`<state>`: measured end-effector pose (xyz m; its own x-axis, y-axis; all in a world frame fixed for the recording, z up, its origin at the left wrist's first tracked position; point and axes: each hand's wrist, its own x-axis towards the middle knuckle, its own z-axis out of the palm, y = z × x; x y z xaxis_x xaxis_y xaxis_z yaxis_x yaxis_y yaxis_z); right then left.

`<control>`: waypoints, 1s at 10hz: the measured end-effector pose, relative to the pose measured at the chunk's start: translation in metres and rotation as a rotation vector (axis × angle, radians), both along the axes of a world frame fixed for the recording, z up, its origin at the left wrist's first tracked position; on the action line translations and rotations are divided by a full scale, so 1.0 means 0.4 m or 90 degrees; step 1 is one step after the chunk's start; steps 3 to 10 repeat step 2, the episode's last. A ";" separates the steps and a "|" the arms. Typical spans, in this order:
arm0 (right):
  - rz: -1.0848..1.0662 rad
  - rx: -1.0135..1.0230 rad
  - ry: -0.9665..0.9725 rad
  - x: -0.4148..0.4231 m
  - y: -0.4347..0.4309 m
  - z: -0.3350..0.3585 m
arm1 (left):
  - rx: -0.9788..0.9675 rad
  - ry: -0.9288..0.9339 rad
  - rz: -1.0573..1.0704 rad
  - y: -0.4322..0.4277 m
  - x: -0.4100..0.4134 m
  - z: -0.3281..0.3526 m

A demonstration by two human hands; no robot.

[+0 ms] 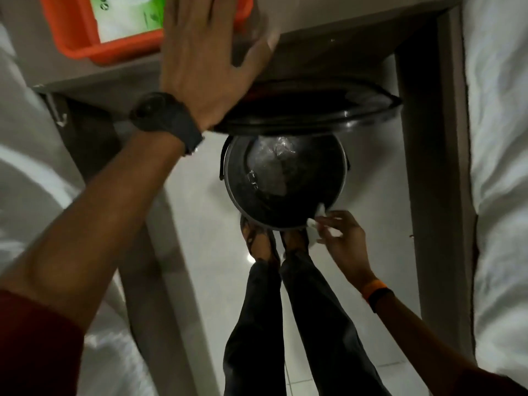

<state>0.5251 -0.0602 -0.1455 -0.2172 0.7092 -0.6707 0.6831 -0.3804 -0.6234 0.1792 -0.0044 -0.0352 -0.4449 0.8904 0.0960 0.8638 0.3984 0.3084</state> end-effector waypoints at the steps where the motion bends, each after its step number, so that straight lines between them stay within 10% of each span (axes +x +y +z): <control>1: 0.125 0.088 0.006 -0.093 0.039 -0.005 | -0.040 -0.038 0.016 0.019 -0.059 0.032; 2: 0.361 0.135 -0.045 -0.220 0.106 -0.040 | -0.075 -0.081 0.028 0.041 -0.073 0.041; 10: 0.361 0.135 -0.045 -0.220 0.106 -0.040 | -0.075 -0.081 0.028 0.041 -0.073 0.041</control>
